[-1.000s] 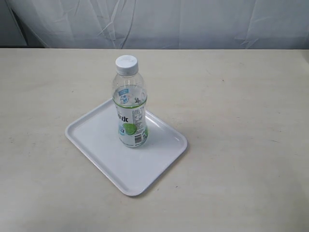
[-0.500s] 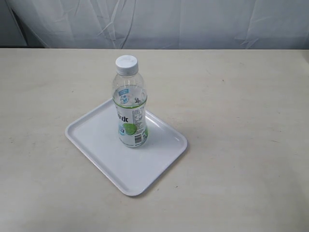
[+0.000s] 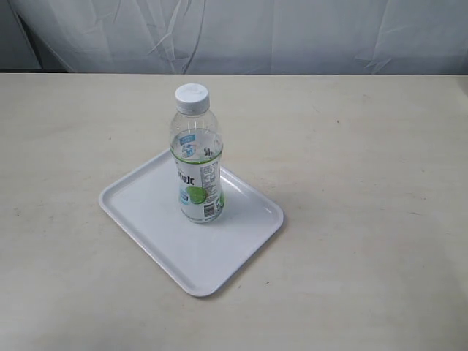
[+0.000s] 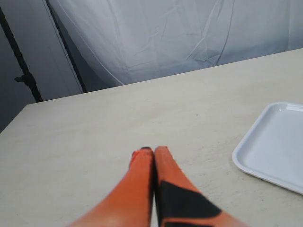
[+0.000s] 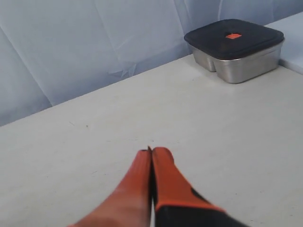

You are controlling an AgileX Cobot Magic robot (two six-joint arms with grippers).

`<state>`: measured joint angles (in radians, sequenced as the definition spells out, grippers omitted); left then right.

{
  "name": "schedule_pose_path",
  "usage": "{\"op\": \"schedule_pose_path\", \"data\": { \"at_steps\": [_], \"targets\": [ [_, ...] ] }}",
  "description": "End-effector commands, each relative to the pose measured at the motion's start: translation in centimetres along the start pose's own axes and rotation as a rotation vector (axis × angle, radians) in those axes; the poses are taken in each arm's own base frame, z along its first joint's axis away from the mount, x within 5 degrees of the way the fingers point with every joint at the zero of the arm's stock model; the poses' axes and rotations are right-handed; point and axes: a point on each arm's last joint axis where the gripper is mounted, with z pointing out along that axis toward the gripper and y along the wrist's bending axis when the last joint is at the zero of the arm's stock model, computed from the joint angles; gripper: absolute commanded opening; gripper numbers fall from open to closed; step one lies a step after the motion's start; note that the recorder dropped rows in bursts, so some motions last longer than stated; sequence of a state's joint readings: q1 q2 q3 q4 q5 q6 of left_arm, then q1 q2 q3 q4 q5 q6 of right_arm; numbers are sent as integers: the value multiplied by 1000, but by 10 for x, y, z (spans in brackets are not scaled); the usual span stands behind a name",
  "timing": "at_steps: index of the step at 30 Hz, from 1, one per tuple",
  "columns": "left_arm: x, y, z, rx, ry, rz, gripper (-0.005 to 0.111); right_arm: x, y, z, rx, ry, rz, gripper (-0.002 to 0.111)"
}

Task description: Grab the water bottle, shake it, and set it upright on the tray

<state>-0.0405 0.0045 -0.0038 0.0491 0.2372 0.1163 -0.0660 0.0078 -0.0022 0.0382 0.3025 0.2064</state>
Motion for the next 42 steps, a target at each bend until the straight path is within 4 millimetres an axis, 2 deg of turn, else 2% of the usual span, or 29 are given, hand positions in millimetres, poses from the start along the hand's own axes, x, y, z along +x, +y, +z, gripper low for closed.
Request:
{"op": "schedule_pose_path", "data": {
  "at_steps": [1, 7, 12, 42],
  "targets": [
    [1, 0, 0, 1, 1, -4, 0, 0, 0, 0, 1, -10, 81, -1],
    [1, 0, 0, 1, 1, -4, 0, 0, 0, 0, 2, -11, 228, -1],
    [1, 0, 0, 1, 1, -4, 0, 0, -2, 0, 16, -7, 159, -1],
    [1, 0, 0, 1, 1, -6, 0, 0, -2, 0, 16, -7, 159, -1]
  ]
}}
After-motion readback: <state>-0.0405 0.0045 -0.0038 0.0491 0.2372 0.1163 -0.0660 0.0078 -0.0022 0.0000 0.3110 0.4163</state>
